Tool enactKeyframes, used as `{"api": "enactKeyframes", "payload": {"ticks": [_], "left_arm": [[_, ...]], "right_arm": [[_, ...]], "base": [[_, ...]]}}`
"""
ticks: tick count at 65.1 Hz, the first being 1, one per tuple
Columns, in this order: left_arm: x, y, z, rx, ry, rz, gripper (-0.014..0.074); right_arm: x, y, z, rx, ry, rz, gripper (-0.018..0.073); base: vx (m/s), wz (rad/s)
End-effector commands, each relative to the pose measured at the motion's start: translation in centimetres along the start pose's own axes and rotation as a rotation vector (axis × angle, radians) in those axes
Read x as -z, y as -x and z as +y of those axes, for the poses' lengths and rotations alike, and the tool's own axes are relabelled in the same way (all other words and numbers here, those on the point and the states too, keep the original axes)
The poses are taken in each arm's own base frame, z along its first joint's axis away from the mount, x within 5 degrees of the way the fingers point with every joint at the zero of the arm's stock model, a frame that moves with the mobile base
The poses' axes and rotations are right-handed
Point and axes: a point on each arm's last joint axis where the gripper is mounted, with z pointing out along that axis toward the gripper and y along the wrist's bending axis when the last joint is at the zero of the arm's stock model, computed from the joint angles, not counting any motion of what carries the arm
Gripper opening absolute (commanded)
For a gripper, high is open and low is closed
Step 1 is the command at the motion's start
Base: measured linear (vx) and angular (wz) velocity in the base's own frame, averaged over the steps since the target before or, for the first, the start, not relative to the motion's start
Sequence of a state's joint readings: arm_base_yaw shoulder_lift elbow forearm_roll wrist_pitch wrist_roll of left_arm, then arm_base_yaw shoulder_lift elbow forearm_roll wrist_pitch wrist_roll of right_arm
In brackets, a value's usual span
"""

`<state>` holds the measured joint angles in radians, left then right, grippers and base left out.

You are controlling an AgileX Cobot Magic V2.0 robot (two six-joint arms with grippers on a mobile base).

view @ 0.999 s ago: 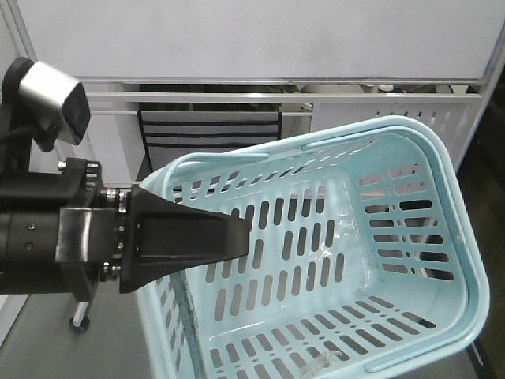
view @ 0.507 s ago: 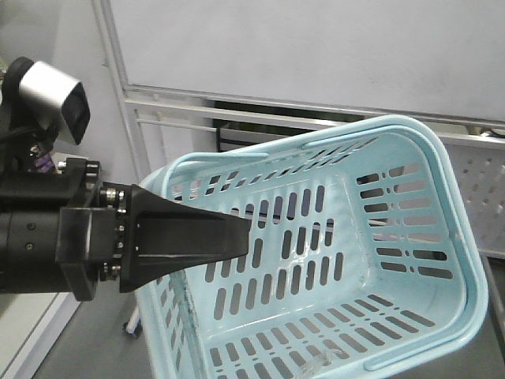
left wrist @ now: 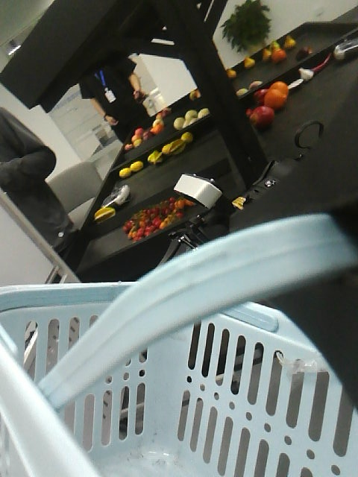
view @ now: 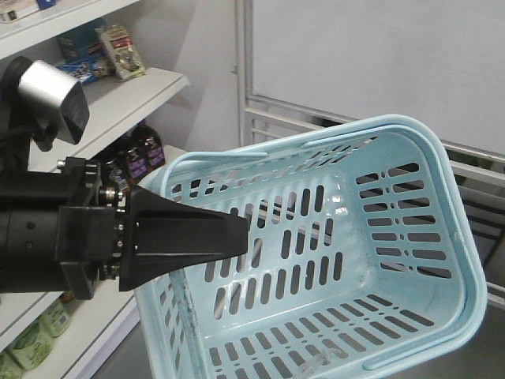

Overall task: Place coke in basket with both arms
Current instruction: 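Drive the base to the shelf with the red Coca-Cola bottle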

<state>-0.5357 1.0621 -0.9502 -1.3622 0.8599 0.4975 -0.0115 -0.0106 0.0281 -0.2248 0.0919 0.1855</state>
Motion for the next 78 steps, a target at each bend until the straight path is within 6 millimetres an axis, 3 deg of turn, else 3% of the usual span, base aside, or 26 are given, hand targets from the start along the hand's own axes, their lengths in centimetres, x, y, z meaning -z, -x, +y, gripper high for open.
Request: {"api": "enactKeyframes", "payload": {"ticks": [1,78], "left_arm": [[0.71,0.68,-1.76,0.006,-0.073,-0.066,-0.0006],[0.71,0.68,-1.76,0.006,-0.073,-0.065,-0.0006]], "right_arm": [[0.09,0.48,0.09,0.015,0.006,-0.078,-0.0005],[0.09,0.48,0.09,0.015,0.006,-0.078,-0.0005]], "base": [[0.14,0.56],[0.10,0.53]]}}
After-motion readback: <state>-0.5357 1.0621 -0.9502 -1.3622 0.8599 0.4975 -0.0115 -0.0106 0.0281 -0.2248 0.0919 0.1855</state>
